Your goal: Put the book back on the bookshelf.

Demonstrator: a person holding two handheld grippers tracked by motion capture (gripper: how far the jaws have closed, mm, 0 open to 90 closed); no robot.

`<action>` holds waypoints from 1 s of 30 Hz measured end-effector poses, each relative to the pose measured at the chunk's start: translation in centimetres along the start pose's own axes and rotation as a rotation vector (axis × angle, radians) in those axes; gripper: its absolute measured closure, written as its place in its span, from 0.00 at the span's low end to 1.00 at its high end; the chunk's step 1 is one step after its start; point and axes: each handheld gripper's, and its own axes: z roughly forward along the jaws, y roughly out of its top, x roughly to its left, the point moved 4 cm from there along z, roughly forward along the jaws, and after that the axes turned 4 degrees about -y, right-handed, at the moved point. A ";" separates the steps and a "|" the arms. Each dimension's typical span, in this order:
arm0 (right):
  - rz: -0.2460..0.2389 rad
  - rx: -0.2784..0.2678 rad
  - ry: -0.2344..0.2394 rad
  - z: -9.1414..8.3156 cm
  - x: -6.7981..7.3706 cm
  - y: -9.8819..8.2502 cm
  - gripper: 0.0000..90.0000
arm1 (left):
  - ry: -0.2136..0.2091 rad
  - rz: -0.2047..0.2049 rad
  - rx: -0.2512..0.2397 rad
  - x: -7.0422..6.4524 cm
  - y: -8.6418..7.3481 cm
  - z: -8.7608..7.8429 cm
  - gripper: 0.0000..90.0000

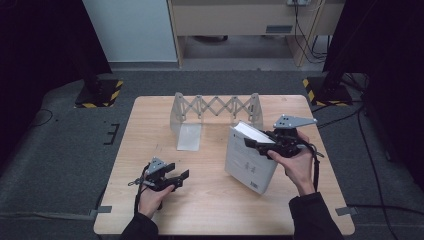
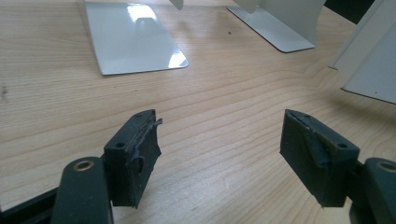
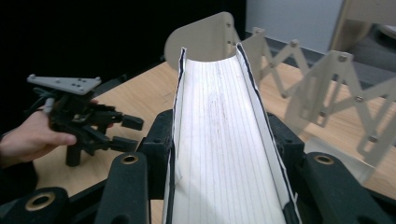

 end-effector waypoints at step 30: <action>0.141 -0.133 -0.330 -0.2 -4.8 3.0 0.59 | 0.189 0.048 0.119 2.3 -0.9 -0.3 0.21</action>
